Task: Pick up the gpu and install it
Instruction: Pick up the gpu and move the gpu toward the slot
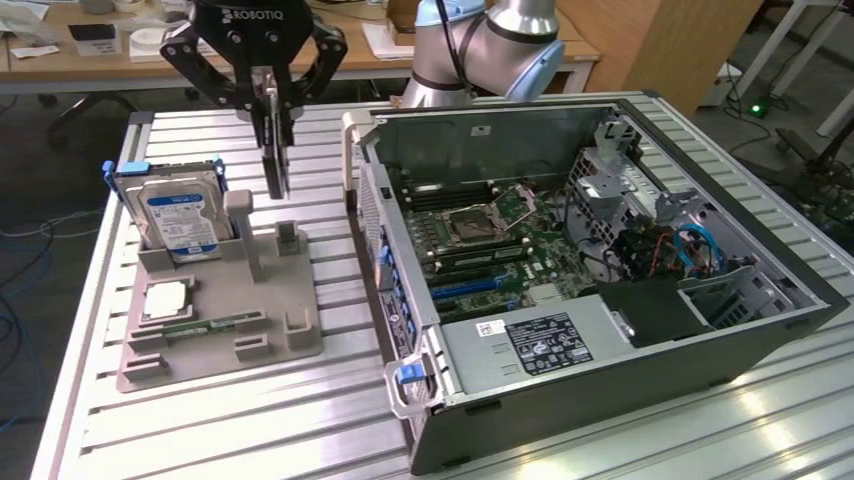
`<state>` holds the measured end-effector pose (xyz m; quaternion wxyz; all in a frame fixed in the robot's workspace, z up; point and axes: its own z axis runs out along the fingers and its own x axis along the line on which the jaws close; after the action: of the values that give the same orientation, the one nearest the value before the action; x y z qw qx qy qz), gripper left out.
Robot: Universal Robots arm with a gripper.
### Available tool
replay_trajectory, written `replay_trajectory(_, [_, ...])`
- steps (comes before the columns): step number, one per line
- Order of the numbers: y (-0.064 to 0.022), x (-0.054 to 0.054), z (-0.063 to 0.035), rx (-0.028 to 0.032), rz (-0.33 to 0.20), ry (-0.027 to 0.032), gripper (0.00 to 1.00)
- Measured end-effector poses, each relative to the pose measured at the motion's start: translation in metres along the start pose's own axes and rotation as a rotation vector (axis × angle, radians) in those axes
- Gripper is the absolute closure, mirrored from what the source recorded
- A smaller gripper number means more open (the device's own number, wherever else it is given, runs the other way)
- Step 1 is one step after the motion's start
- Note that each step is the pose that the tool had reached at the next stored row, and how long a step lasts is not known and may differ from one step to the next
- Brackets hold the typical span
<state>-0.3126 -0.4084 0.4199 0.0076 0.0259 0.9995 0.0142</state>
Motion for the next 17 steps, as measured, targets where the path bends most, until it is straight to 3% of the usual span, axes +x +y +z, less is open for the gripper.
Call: replay_trajectory(17, [0.0005, -0.0091, 0.0001, 0.0002, 0.008, -0.0002, 0.73])
